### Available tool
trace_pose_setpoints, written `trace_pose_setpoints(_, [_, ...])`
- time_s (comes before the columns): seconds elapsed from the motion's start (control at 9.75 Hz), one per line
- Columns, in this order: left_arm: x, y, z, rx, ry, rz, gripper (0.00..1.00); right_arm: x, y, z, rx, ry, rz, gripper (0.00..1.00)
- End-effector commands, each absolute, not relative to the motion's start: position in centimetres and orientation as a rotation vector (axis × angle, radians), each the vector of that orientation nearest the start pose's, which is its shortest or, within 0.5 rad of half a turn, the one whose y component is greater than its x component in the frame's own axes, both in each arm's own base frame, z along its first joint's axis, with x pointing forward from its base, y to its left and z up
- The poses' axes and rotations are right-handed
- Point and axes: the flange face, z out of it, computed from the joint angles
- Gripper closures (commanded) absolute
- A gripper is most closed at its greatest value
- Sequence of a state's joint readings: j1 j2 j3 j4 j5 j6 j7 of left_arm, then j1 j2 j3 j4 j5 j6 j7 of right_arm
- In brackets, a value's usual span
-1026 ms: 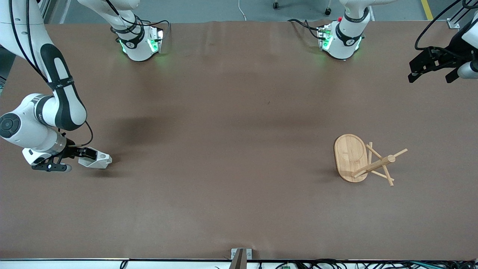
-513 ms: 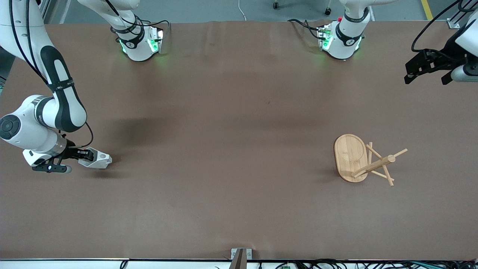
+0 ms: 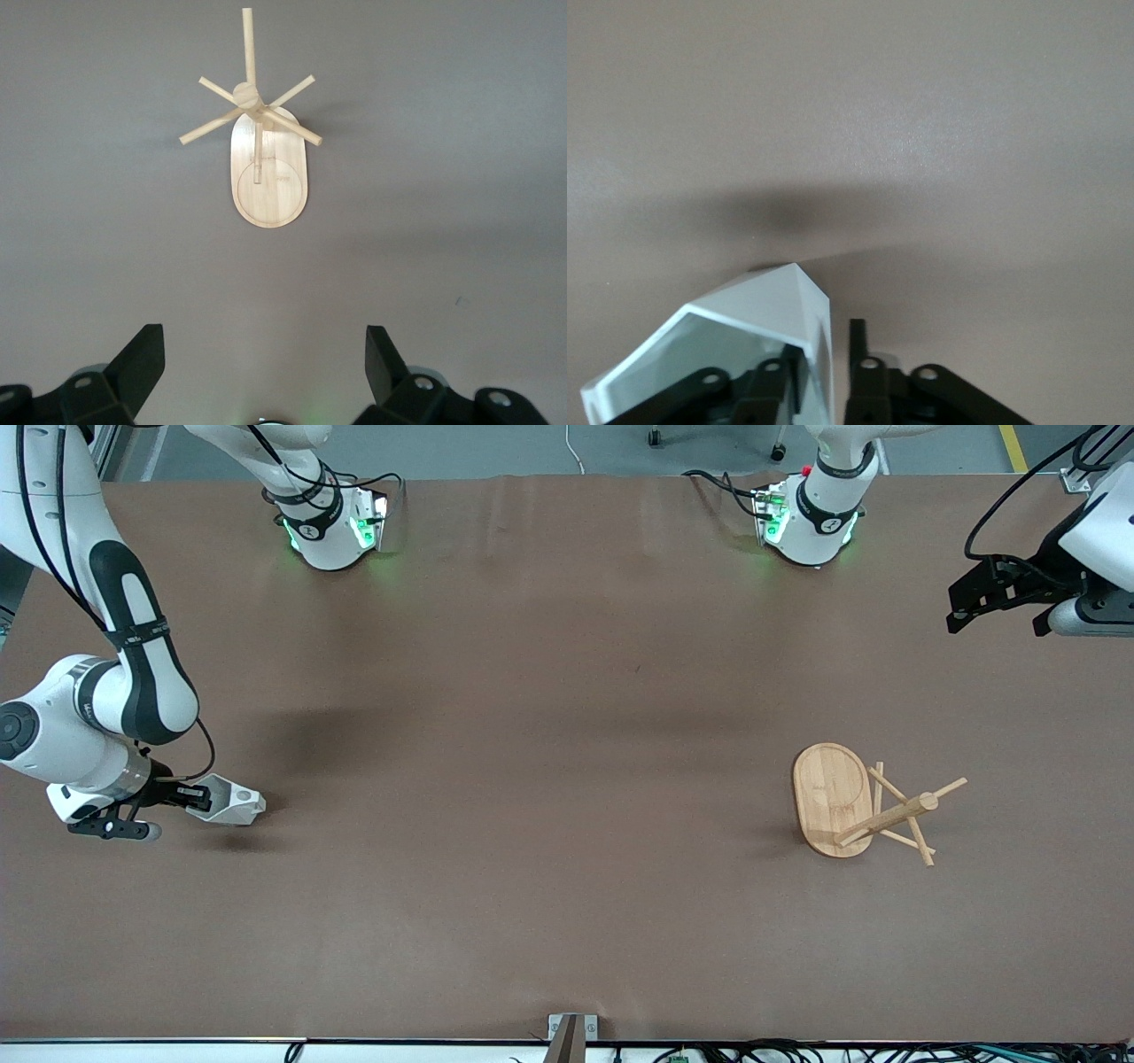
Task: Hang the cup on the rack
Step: 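Lift the white cup with the right gripper while the left gripper approaches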
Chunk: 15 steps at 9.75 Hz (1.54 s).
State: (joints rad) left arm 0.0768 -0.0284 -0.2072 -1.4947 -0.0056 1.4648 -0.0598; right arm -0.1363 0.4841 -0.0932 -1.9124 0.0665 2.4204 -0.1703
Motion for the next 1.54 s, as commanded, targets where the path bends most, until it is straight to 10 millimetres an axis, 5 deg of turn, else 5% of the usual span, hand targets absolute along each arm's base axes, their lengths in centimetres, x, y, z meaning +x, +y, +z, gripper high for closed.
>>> trace_pose_setpoints(0.0, [53.1,-8.0,65.2,-3.137,0.16,0.068,0.0,62.6,-14.1,25.2,-3.12,0.124,-0.021,1.0])
trace_pose_setpoints(0.21, [53.1,-8.0,65.2,-3.137,0.162,0.066,0.0,63.5,-11.9,29.4,-3.089,0.059,0.125,1.0])
trace_pose_setpoints(0.31, [53.0,-8.7,65.2,-3.134,0.181,0.066,0.0,63.7,-9.7,34.6,-3.072,0.01,0.173,1.0])
trace_pose_setpoints(0.51, [52.8,-9.9,65.4,-3.137,0.223,0.062,0.0,64.7,-3.2,42.1,-3.001,-0.096,0.238,0.99])
trace_pose_setpoints(0.72, [52.1,-13.1,65.5,-3.13,0.283,0.057,0.0,63.6,2.4,45.7,-2.82,-0.035,0.226,1.0])
trace_pose_setpoints(1.03, [50.9,-17.8,65.1,-3.151,0.458,0.083,0.0,62.2,9.8,47.4,-2.536,0.057,0.266,1.0])
trace_pose_setpoints(1.44, [48.1,-28.2,63.5,-3.071,0.879,0.072,0.0,59.7,17.6,44.1,-2.159,0.149,0.354,1.0])
